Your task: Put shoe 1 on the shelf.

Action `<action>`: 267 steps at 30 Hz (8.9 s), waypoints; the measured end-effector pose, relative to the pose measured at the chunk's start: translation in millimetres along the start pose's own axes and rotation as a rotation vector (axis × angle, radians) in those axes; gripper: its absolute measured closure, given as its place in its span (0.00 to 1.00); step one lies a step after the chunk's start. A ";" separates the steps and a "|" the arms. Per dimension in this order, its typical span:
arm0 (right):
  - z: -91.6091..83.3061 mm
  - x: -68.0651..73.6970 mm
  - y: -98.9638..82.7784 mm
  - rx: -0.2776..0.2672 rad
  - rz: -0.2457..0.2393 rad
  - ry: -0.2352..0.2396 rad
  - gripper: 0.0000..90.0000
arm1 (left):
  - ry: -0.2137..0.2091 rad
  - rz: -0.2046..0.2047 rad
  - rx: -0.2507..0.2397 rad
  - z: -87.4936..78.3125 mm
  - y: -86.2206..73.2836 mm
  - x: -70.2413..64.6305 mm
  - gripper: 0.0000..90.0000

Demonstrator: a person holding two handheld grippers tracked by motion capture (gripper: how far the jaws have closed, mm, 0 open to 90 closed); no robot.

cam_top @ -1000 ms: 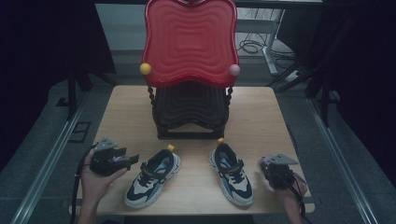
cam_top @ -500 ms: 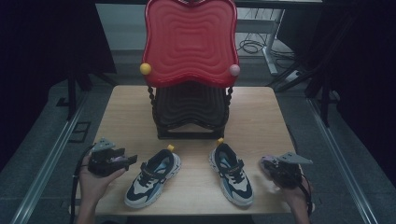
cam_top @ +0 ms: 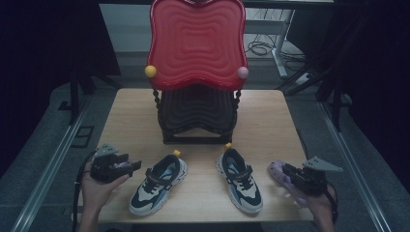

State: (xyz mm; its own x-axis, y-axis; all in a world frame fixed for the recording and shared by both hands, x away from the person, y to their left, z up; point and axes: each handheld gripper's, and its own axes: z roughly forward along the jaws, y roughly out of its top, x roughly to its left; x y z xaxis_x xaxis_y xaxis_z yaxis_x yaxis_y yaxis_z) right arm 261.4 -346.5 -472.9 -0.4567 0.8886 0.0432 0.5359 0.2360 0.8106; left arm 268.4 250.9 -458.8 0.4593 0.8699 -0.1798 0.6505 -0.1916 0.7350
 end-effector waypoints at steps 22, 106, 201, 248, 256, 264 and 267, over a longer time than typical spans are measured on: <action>-29.6 -18.0 -8.7 -0.006 0.001 0.039 0.75 | 0.026 -0.047 0.004 -28.3 -20.1 8.0 0.43; -25.0 -27.7 -50.4 0.196 -0.040 0.114 0.96 | 0.127 -0.114 0.146 -37.1 -81.9 46.0 0.97; 3.2 73.5 79.0 -0.215 -0.187 0.268 0.96 | -0.117 0.078 -0.245 -34.4 32.0 -50.5 0.97; 50.9 115.8 108.0 -0.249 -0.161 0.317 0.96 | -0.170 0.136 -0.249 10.0 70.9 -77.2 0.97; 56.1 121.0 112.4 -0.260 -0.160 0.313 0.96 | -0.162 0.135 -0.249 14.5 73.7 -77.2 0.97; 61.3 125.3 118.2 -0.268 -0.168 0.301 0.96 | -0.158 0.148 -0.255 21.2 80.5 -81.2 0.97; 64.3 126.4 120.3 -0.268 -0.162 0.299 0.96 | -0.159 0.152 -0.257 24.3 83.9 -83.4 0.97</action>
State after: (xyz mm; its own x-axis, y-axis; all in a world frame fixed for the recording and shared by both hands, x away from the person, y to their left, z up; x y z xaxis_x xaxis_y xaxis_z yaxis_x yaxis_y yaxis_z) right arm 313.9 -180.5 -407.5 -0.7268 0.6858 0.0383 0.2550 0.2177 0.9421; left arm 299.4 151.2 -398.0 0.6411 0.7545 -0.1401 0.4025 -0.1752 0.8985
